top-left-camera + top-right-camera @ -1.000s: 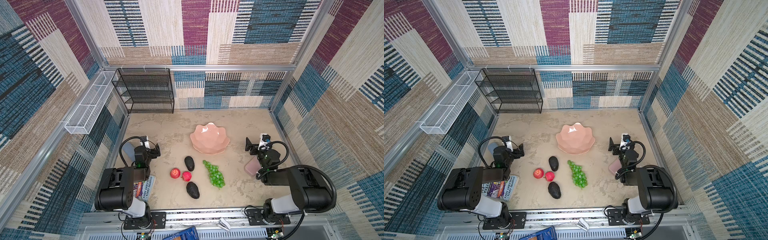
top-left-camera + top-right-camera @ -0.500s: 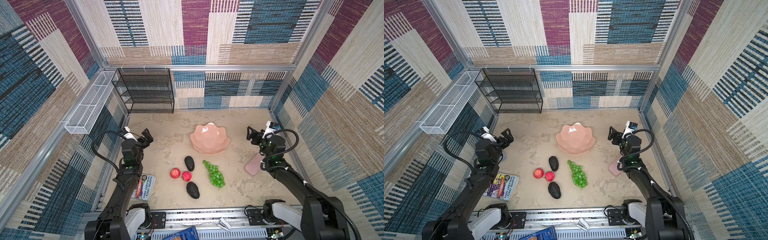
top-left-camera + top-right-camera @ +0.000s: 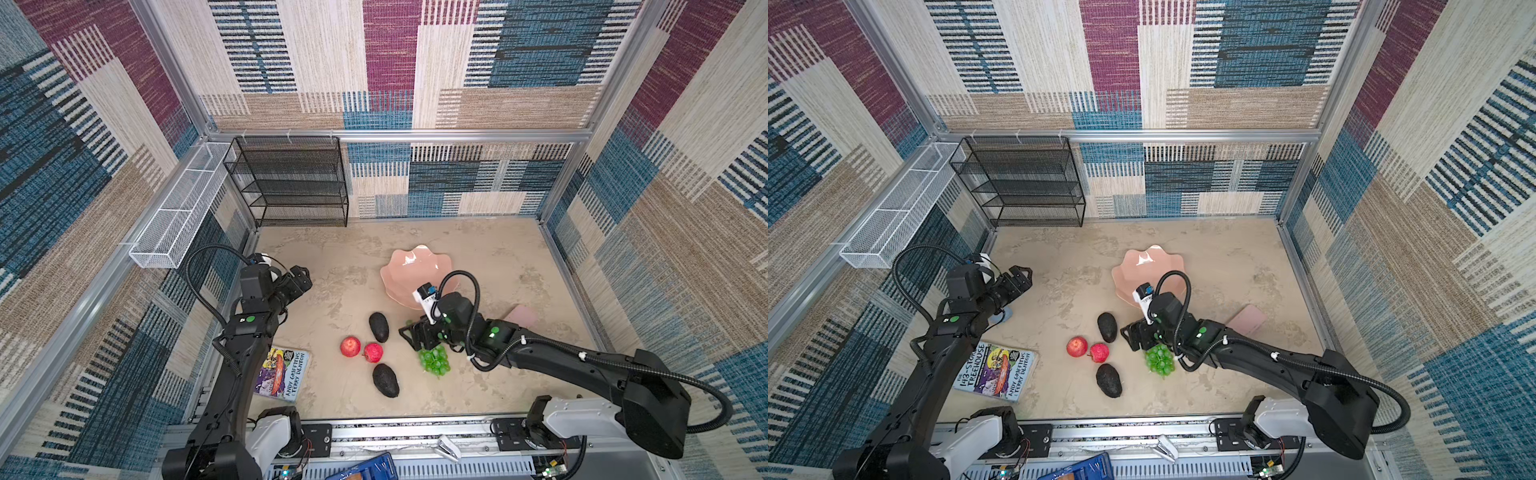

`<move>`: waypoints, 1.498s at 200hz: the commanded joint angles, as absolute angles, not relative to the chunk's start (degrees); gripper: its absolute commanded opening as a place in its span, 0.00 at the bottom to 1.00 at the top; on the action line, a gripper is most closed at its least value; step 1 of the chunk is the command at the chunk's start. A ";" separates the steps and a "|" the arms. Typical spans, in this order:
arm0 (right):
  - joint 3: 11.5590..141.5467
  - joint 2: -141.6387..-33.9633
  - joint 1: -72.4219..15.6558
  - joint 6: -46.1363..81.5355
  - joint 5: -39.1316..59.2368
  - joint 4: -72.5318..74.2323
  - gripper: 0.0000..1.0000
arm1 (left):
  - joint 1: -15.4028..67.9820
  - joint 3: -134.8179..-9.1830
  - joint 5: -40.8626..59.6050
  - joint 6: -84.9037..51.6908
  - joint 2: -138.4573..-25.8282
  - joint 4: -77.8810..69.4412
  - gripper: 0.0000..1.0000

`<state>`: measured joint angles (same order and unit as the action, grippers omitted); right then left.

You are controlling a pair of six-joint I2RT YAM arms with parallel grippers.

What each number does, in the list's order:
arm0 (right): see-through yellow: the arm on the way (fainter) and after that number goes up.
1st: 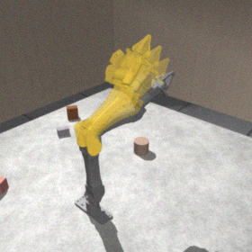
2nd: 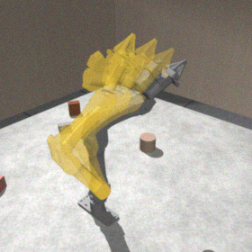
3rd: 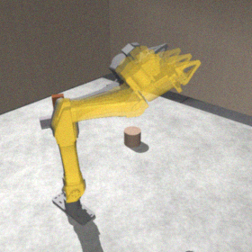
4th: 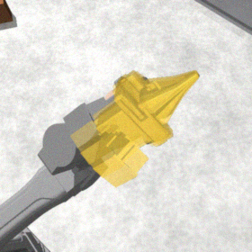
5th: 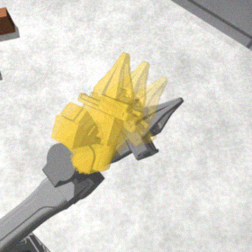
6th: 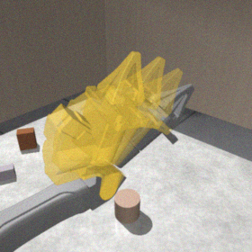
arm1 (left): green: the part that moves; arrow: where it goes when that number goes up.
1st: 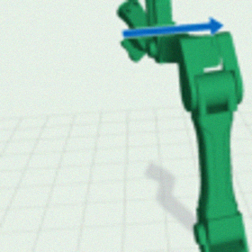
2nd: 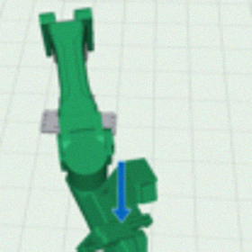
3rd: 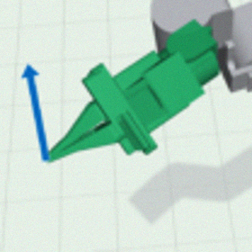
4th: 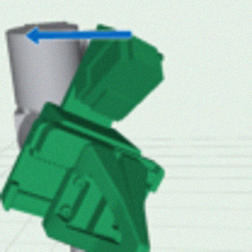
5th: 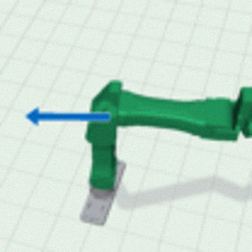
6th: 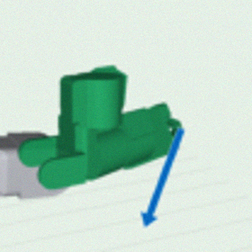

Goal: Place and organize the fake fruits in the fruit bowl
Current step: 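Reach the right gripper to the nearer dark avocado and grasp it, then release the avocado into the pink bowl while the left gripper reaches toward apples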

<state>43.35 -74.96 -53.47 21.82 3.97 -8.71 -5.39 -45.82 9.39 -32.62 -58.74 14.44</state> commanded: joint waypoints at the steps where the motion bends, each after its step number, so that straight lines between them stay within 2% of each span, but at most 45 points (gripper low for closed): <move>1: 44.52 -78.05 -58.85 26.37 2.10 -10.81 0.87 | -5.54 -45.37 9.63 -32.96 -57.76 15.45 0.92; 46: 47.22 -87.08 -67.51 29.22 1.77 -8.87 0.87 | -5.84 -45.31 9.49 -32.67 -56.47 16.95 0.93; 74: 49.88 -92.41 -68.69 29.53 0.28 -10.06 0.86 | -6.04 -44.73 9.32 -32.83 -55.65 16.61 0.94; 94: 51.76 -95.83 -68.80 29.36 -0.84 -11.34 0.80 | -6.15 -44.95 9.32 -32.71 -55.80 17.11 0.94; 113: 52.93 -98.10 -68.73 29.25 -1.49 -12.19 0.69 | -6.24 -45.00 9.11 -32.49 -55.80 17.30 0.94; 152: 50.98 -94.67 -68.80 29.77 -2.55 -13.32 0.51 | -6.59 -44.79 8.89 -32.45 -55.81 17.84 0.94; 188: 50.32 -84.68 -68.44 29.53 -6.92 -20.28 0.48 | -6.67 -44.71 9.27 -32.63 -55.93 17.64 0.94; 212: 53.10 -79.80 -62.13 25.84 -10.06 -22.32 0.48 | -6.68 -45.73 10.85 -31.39 -55.98 19.25 0.94; 235: 55.53 -80.07 -51.84 19.59 -10.44 -15.94 0.48 | -6.64 -46.31 13.72 -30.41 -55.89 21.72 0.93; 266: 65.06 -91.18 -40.70 13.00 -8.56 -9.39 0.48 | -6.67 -49.27 17.66 -27.62 -57.66 30.06 0.92; 299: 75.73 -105.70 -34.15 8.95 -5.28 -8.69 0.48 | -6.45 -47.78 22.43 -26.29 -56.20 35.38 0.88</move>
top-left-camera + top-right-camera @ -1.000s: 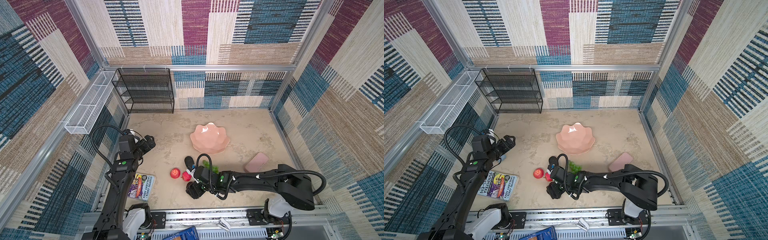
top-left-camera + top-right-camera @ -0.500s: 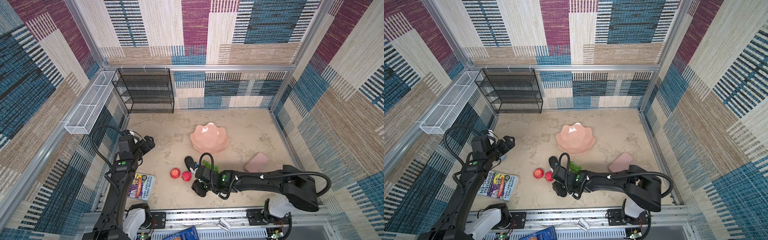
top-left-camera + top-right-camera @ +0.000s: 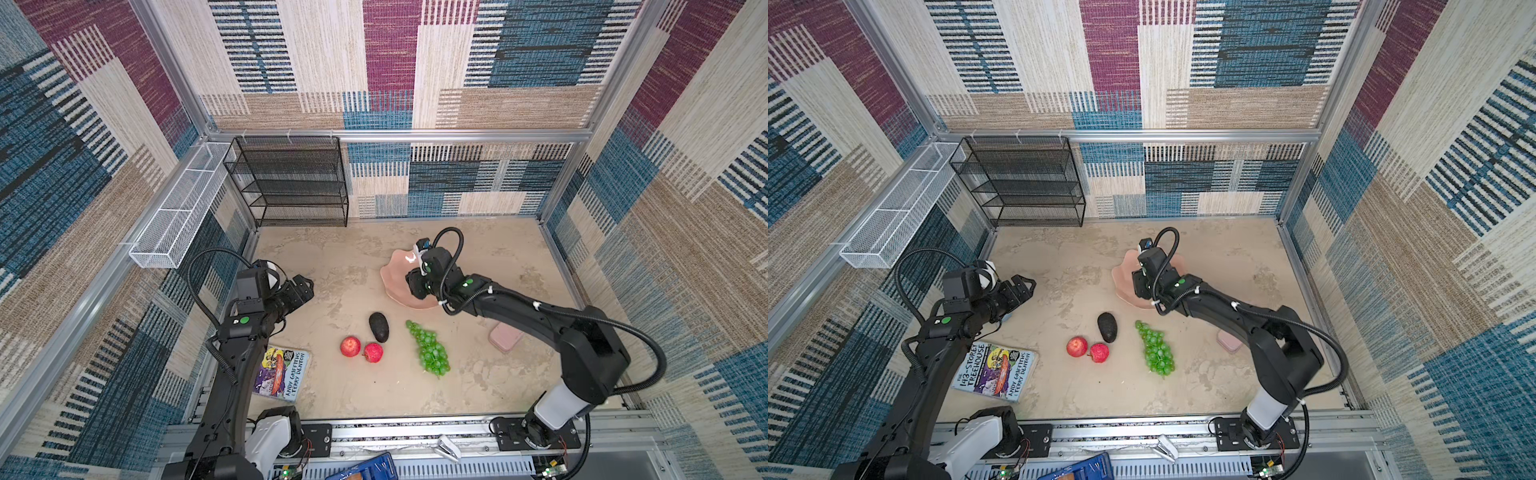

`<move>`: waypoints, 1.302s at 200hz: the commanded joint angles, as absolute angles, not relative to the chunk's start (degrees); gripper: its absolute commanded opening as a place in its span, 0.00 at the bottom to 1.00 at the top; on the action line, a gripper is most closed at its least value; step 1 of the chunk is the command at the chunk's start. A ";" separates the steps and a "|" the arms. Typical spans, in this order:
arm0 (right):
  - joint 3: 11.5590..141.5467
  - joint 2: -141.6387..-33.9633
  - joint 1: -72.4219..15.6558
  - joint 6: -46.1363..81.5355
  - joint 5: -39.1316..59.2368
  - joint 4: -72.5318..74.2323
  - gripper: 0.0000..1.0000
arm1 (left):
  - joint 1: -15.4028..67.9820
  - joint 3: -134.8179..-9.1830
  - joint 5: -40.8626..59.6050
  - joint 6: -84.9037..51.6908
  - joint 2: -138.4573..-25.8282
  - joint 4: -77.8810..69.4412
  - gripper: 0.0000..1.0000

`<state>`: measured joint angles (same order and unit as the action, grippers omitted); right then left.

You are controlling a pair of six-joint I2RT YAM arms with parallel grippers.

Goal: Place and organize the fake fruits in the fruit bowl
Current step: 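Release the avocado into the pink bowl while the left gripper reaches toward apples, then grasp a red apple with the left gripper and place it in the bowl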

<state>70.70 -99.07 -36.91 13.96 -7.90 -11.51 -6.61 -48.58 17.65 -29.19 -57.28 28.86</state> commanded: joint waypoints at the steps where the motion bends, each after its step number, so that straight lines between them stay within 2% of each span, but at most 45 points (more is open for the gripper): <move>1: 76.05 -106.11 -34.04 8.87 -5.28 -8.70 0.48 | -6.43 -47.66 22.56 -26.24 -56.05 35.53 0.88; 34: 81.71 -115.41 -31.43 7.82 -3.28 -8.79 0.48 | -4.33 -43.49 24.06 -27.21 -52.34 39.11 0.88; 56: 82.47 -118.23 -30.94 8.24 -2.62 -7.92 0.51 | -0.45 -42.63 21.19 -27.80 -50.78 42.05 0.88; 96: 82.13 -119.71 -30.85 9.17 -2.02 -7.22 0.63 | 12.29 -41.62 14.07 -32.72 -53.84 41.86 0.88; 116: 82.18 -118.99 -30.86 9.49 -1.75 -7.03 0.68 | 16.02 -40.26 12.62 -33.77 -56.93 40.48 0.88; 141: 80.82 -115.25 -30.64 9.44 -1.44 -6.15 0.79 | 18.59 -38.25 11.74 -35.43 -58.58 36.68 0.88; 184: 75.60 -102.65 -30.37 11.72 0.95 -2.85 0.97 | 22.44 -36.10 11.60 -38.21 -62.58 29.29 0.88; 237: 66.26 -88.97 -30.33 13.44 1.65 -2.13 1.00 | 24.02 -34.47 8.48 -38.60 -69.06 25.00 0.84; 260: 62.75 -84.54 -30.32 14.18 1.65 -2.38 1.00 | 24.04 -33.62 6.35 -39.17 -70.54 22.88 0.70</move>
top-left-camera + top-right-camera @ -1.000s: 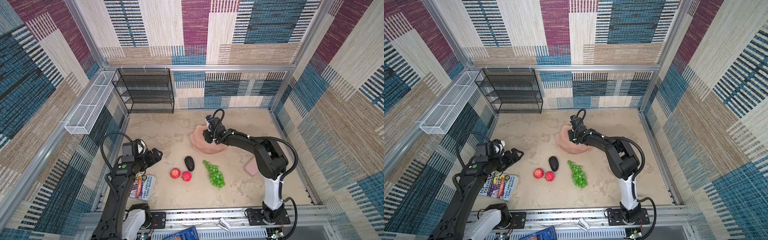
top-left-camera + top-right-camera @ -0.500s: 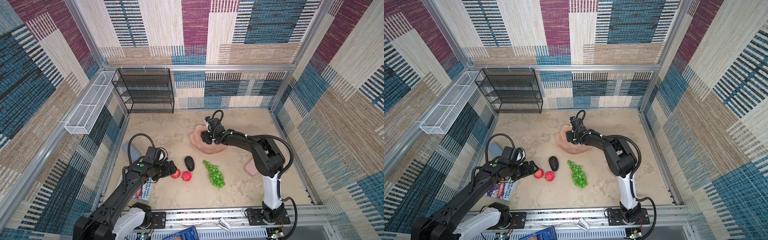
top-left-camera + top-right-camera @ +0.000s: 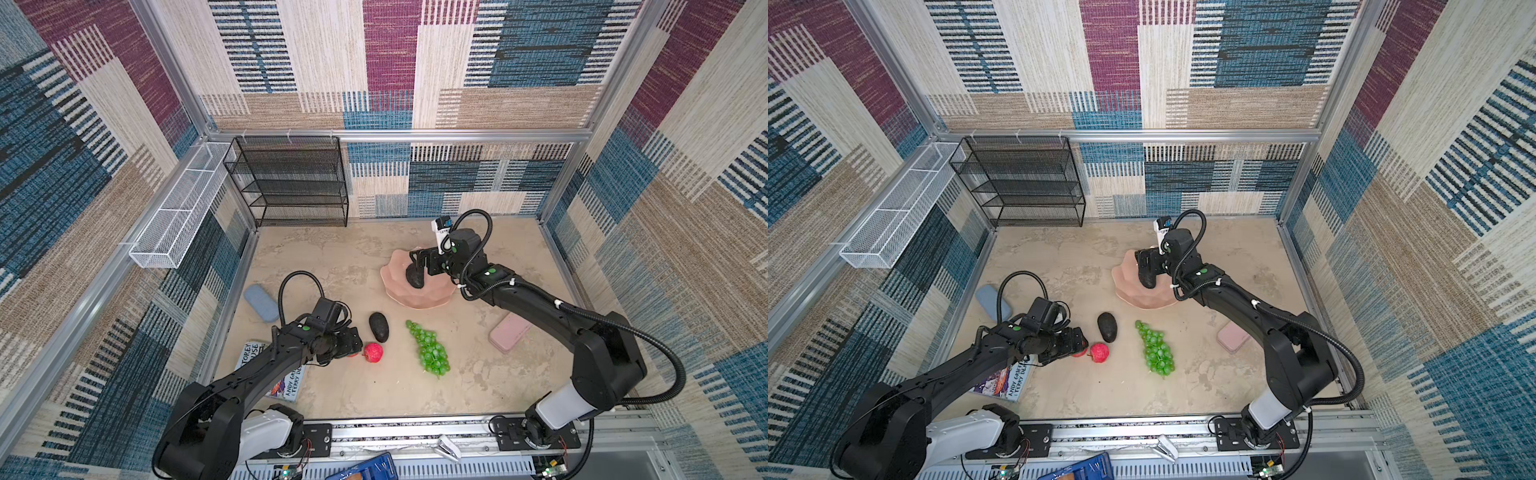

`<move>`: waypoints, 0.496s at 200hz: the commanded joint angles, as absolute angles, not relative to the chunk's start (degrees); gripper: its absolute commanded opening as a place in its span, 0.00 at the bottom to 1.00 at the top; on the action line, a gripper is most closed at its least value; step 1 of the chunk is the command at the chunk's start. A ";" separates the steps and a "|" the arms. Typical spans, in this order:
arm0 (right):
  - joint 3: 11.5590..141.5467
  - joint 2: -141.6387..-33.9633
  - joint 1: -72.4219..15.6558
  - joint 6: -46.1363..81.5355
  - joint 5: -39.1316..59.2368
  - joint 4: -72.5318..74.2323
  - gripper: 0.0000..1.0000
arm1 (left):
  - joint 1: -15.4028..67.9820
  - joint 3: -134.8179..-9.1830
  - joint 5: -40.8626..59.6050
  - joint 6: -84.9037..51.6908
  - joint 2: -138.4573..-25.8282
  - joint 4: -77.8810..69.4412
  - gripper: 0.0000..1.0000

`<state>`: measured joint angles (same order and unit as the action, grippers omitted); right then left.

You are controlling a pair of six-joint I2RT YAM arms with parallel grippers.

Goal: Place and organize the fake fruits in the fruit bowl
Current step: 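Grasp a red apple with the left gripper and place it in the bowl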

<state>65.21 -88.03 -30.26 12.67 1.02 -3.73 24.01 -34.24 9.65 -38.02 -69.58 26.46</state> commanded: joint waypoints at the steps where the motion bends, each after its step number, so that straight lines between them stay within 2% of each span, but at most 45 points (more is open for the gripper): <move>1: 62.66 -84.41 -30.32 14.21 1.61 -2.42 1.00 | 24.02 -33.64 6.34 -39.19 -70.56 22.82 0.70; 17: 61.04 -82.19 -30.32 14.80 1.72 -2.81 1.00 | 23.99 -33.60 7.02 -38.91 -70.14 21.90 0.60; 36: 58.77 -79.75 -30.34 15.35 1.94 -2.17 1.00 | 24.06 -34.54 9.83 -38.04 -68.71 20.78 0.52; 73: 54.76 -74.61 -30.27 17.13 4.51 -0.88 1.00 | 24.48 -41.22 14.55 -35.79 -68.21 21.20 0.50; 99: 50.76 -70.09 -30.14 18.33 2.42 -0.85 1.00 | 25.49 -50.90 15.55 -32.15 -74.08 21.27 0.50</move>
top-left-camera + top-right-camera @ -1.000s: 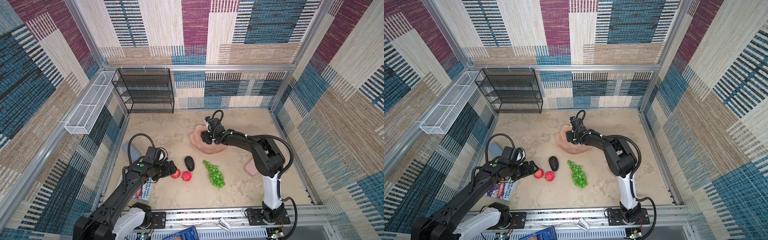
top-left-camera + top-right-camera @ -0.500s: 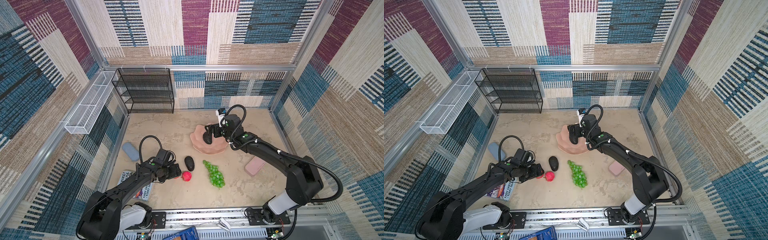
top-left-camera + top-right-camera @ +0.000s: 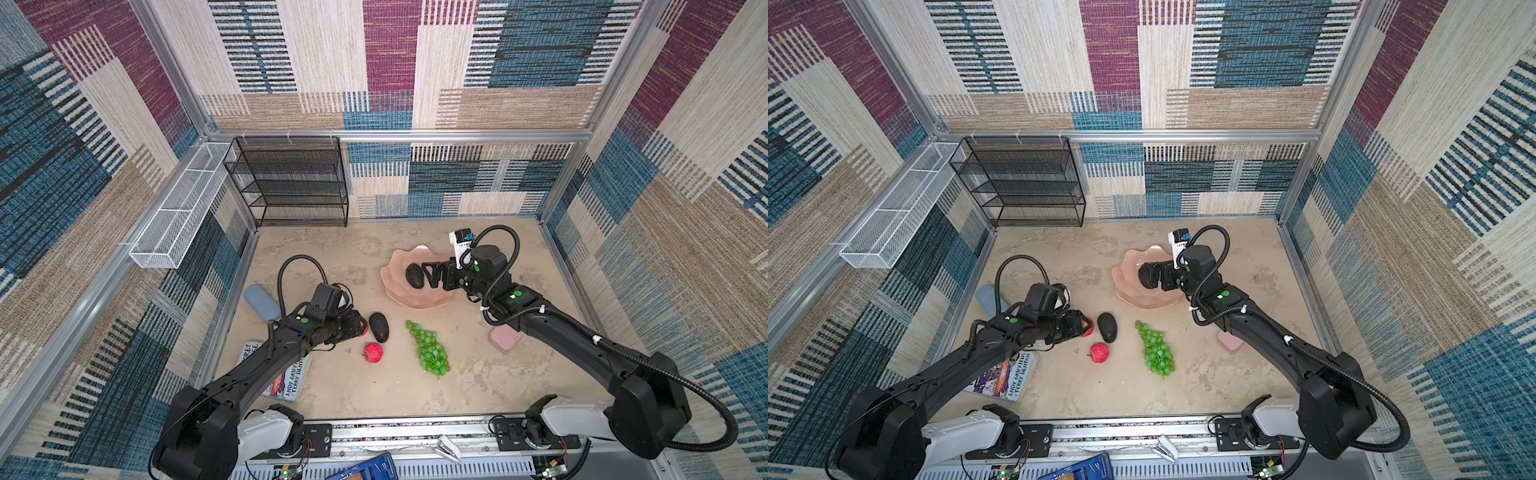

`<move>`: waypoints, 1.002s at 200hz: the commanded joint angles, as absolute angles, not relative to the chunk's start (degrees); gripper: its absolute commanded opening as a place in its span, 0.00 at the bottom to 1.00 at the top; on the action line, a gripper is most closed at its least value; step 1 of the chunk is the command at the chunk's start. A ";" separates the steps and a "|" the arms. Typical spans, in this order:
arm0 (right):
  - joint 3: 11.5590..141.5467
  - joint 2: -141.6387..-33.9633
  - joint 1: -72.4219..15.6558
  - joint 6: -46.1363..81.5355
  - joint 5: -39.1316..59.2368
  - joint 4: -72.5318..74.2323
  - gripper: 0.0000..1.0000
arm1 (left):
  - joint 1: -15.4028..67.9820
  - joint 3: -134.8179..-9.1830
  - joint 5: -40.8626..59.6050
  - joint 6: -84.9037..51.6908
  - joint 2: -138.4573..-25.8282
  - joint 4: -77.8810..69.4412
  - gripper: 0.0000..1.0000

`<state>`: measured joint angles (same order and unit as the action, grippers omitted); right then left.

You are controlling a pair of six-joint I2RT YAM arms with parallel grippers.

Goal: Place and organize the fake fruits in the fruit bowl
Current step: 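Grasp a red apple with the left gripper and place it in the bowl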

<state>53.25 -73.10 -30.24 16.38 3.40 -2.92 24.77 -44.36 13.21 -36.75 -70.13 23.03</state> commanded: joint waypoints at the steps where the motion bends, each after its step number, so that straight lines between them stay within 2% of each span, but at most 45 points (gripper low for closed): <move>1: 50.65 -69.85 -30.14 18.35 2.35 -0.87 1.00 | 25.53 -51.33 15.55 -32.03 -74.52 21.27 0.50; 50: 44.01 -63.57 -29.21 21.17 1.52 -2.62 1.00 | 29.41 -72.63 16.43 -29.27 -96.80 20.62 0.50; 92: 41.05 -59.05 -29.19 22.24 0.07 -4.49 1.00 | 30.90 -84.17 16.42 -30.15 -111.23 22.23 0.50; 149: 40.61 -56.56 -29.19 21.23 -1.82 -5.71 1.00 | 32.34 -90.25 13.63 -31.26 -118.70 26.17 0.50; 200: 41.18 -56.94 -29.19 20.08 -2.66 -6.22 1.00 | 33.21 -90.44 13.85 -31.78 -119.50 27.17 0.64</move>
